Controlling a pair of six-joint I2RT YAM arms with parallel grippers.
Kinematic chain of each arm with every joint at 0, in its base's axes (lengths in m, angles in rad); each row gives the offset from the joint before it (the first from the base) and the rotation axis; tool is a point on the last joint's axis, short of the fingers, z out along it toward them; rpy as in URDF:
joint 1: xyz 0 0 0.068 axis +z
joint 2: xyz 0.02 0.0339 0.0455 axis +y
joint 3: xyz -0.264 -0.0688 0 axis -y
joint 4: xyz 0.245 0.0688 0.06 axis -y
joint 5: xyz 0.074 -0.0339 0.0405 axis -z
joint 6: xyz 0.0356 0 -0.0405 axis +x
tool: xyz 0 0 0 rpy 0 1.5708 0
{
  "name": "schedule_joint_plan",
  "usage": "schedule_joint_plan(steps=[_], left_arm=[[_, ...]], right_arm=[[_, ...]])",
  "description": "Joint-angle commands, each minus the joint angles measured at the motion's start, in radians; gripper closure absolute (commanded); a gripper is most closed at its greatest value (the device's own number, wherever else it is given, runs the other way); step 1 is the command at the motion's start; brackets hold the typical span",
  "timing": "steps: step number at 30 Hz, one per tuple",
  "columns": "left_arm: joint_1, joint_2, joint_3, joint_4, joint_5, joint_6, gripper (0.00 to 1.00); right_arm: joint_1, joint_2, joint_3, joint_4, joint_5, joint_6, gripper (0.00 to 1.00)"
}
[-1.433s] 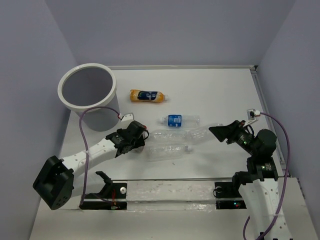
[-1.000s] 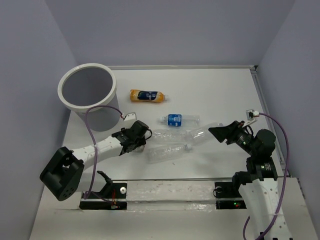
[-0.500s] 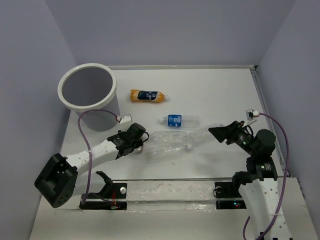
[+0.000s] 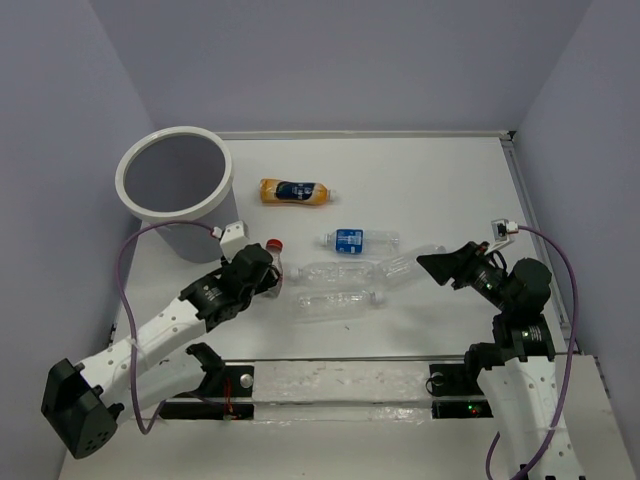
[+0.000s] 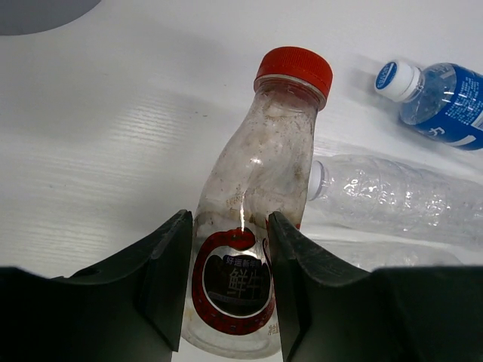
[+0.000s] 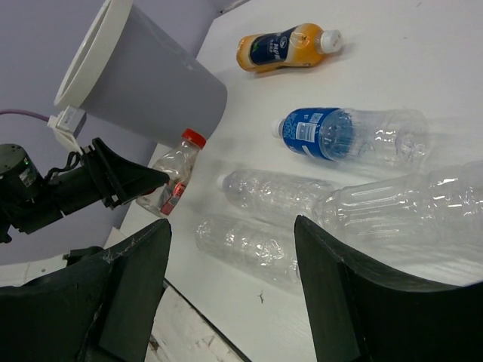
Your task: Put the plastic bottles in the bin
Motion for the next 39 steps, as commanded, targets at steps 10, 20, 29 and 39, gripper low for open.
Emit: schedule_joint_plan(steps=[10, 20, 29, 39], left_arm=[[-0.084, -0.096, 0.293, 0.094, -0.018, 0.153, 1.0], [-0.081, -0.081, 0.516, 0.267, -0.294, 0.348, 1.0], [0.26, -0.026, 0.491, 0.362, -0.284, 0.454, 1.0], [0.613, 0.055, 0.478, 0.348, -0.109, 0.381, 1.0]], right_arm=[[0.007, 0.015, 0.025, 0.046, -0.023, 0.013, 0.29], [0.007, 0.055, -0.007, 0.124, -0.065, 0.025, 0.29], [0.027, 0.11, -0.005, 0.198, -0.1, 0.025, 0.29], [0.171, 0.267, 0.056, 0.256, -0.096, -0.024, 0.31]])
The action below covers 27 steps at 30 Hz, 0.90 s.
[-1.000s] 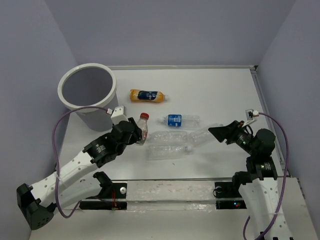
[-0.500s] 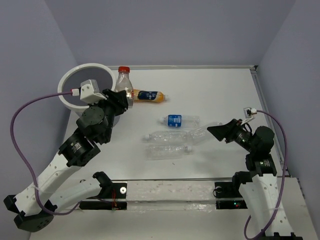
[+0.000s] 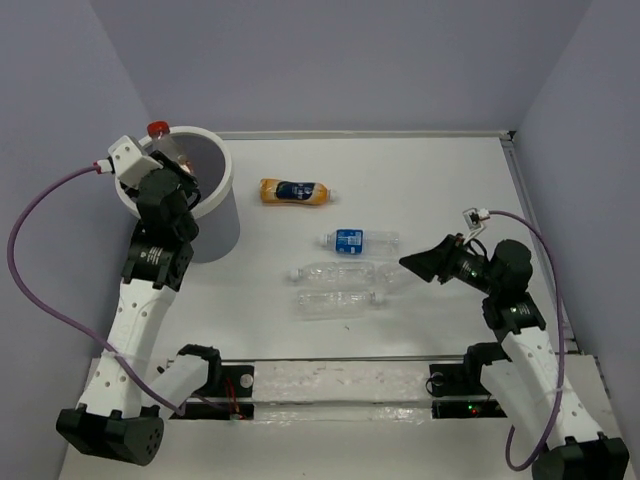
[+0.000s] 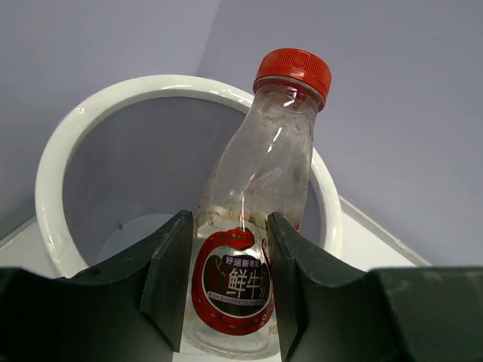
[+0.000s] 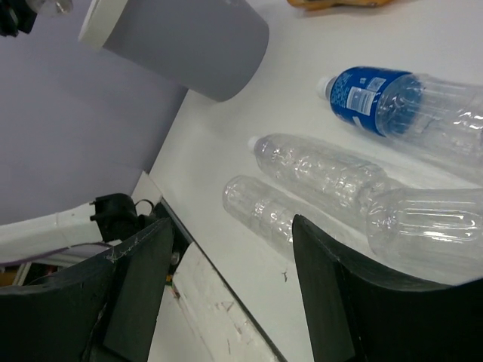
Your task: Put the plastic bottles in the bin
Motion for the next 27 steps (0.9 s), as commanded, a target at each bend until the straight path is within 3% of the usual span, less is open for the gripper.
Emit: schedule_joint_plan(steps=[1, 4, 7, 8, 9, 12, 15, 20, 27], left_arm=[[0.104, 0.015, -0.017, 0.061, 0.068, -0.039, 1.0], [0.138, 0.031, -0.036, 0.07, 0.1, -0.069, 1.0], [0.149, 0.051, -0.039, 0.067, 0.105, -0.086, 0.91], [0.153, 0.054, -0.04, 0.066, 0.119, -0.089, 0.82], [0.153, 0.055, -0.045, 0.063, 0.122, -0.094, 0.57], [0.153, 0.026, -0.063, 0.08, 0.152, -0.096, 0.15], [0.155, -0.005, -0.059, 0.08, 0.211, -0.082, 0.02], [0.152, -0.08, -0.071, 0.066, 0.336, -0.083, 0.01], [0.152, -0.16, -0.122, 0.081, 0.556, -0.099, 0.01]], right_arm=[[0.091, 0.055, 0.068, 0.081, 0.013, -0.042, 0.31], [0.19, 0.136, 0.122, 0.085, 0.084, -0.082, 0.32], [0.282, 0.21, 0.189, 0.107, 0.147, -0.116, 0.32], [0.323, 0.272, 0.211, 0.112, 0.176, -0.129, 0.32], [0.341, 0.308, 0.237, 0.113, 0.188, -0.161, 0.3], [0.391, 0.481, 0.384, 0.06, 0.208, -0.244, 0.26], [0.4, 0.663, 0.558, -0.025, 0.242, -0.439, 0.2], [0.4, 0.955, 0.867, -0.259, 0.278, -0.744, 0.19], [0.4, 1.293, 1.22, -0.316, 0.368, -1.021, 0.08]])
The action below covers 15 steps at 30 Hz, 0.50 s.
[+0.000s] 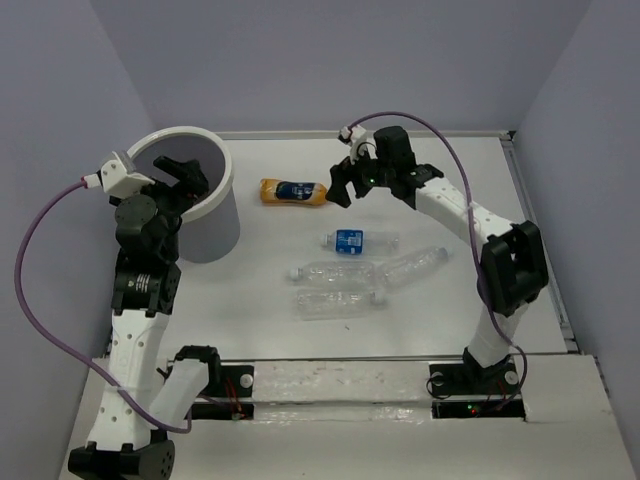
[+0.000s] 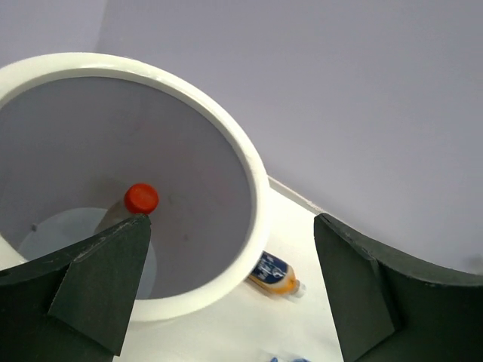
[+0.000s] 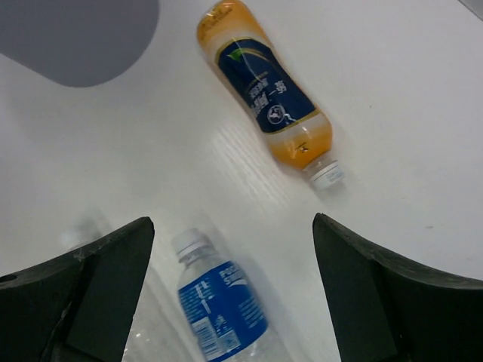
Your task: Put the plastic bottles in the bin
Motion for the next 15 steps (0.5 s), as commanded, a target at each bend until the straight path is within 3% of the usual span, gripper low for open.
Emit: schedule_joint_plan(steps=[1, 2, 11, 15], left_arm=[[0.0, -0.031, -0.036, 0.046, 0.186, -0.001, 0.01], [-0.001, -0.039, -0.04, 0.05, 0.194, 0.003, 0.01], [-0.069, -0.06, -0.047, 0.076, 0.218, 0.012, 0.01], [-0.086, -0.05, -0.042, 0.076, 0.224, 0.022, 0.01]], right_arm=[[0.005, 0.133, 0.215, -0.075, 0.046, -0.272, 0.04], [0.005, 0.191, 0.246, -0.076, 0.04, -0.286, 0.0], [0.014, 0.495, 0.534, -0.129, -0.015, -0.426, 0.0], [0.032, 0.653, 0.773, -0.239, -0.026, -0.455, 0.0]])
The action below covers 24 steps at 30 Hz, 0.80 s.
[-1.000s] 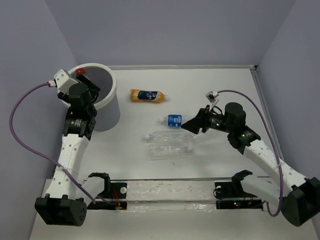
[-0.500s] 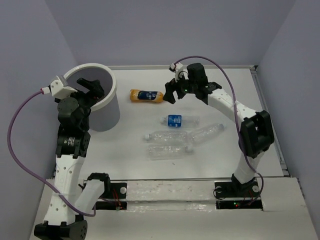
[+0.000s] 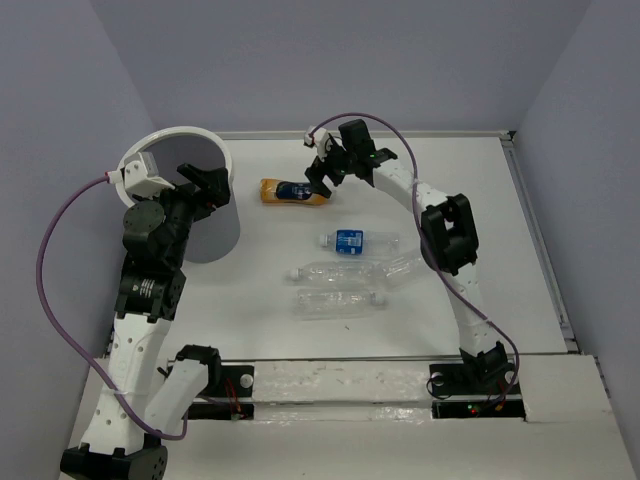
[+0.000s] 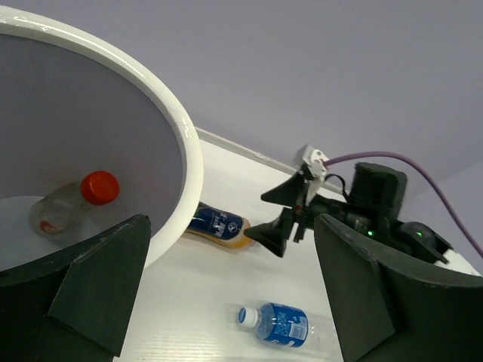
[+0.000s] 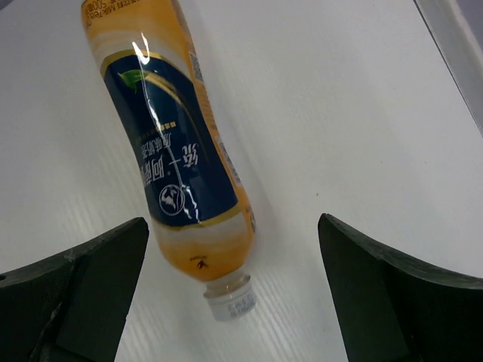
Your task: Put the plastic bottles in the bin
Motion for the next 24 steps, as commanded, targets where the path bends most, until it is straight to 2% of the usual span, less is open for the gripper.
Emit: schedule_joint_plan(steps=[1, 5, 11, 12, 13, 14, 16, 17, 19, 22, 24], left_arm=[[-0.016, -0.005, 0.004, 0.059, 0.032, 0.025, 0.01], [-0.02, -0.012, -0.001, 0.053, 0.011, 0.03, 0.01], [-0.021, -0.002, 0.008, 0.048, 0.031, 0.022, 0.01], [-0.021, -0.004, 0.008, 0.047, 0.035, 0.018, 0.01], [-0.021, -0.004, 0.011, 0.047, 0.04, 0.014, 0.01], [-0.021, -0.004, 0.013, 0.045, 0.043, 0.013, 0.01], [-0.022, -0.001, 0.021, 0.036, 0.043, 0.004, 0.01], [-0.022, 0.002, 0.025, 0.031, 0.075, 0.002, 0.01], [-0.022, 0.016, 0.039, 0.016, 0.096, -0.009, 0.01], [-0.024, 0.028, 0.057, 0.008, 0.132, -0.035, 0.01], [-0.024, 0.039, 0.073, 0.008, 0.167, -0.047, 0.01]], right_arm=[[0.036, 0.117, 0.229, -0.12, -0.036, -0.082, 0.0], [0.045, 0.209, 0.295, -0.154, -0.055, -0.097, 0.0], [0.065, 0.253, 0.306, -0.146, -0.067, -0.085, 0.03], [0.065, 0.256, 0.292, -0.114, -0.047, -0.075, 0.08], [0.065, 0.25, 0.279, -0.093, -0.035, -0.064, 0.19], [0.065, 0.239, 0.256, -0.061, -0.023, -0.053, 0.24], [0.065, 0.172, 0.135, 0.091, 0.013, -0.027, 0.33], [0.065, 0.142, 0.093, 0.14, 0.019, 0.005, 0.43], [0.065, 0.057, -0.004, 0.268, 0.043, 0.045, 0.49], [0.065, -0.035, -0.101, 0.376, 0.077, 0.076, 0.5], [0.065, -0.158, -0.18, 0.465, 0.085, 0.111, 0.5]])
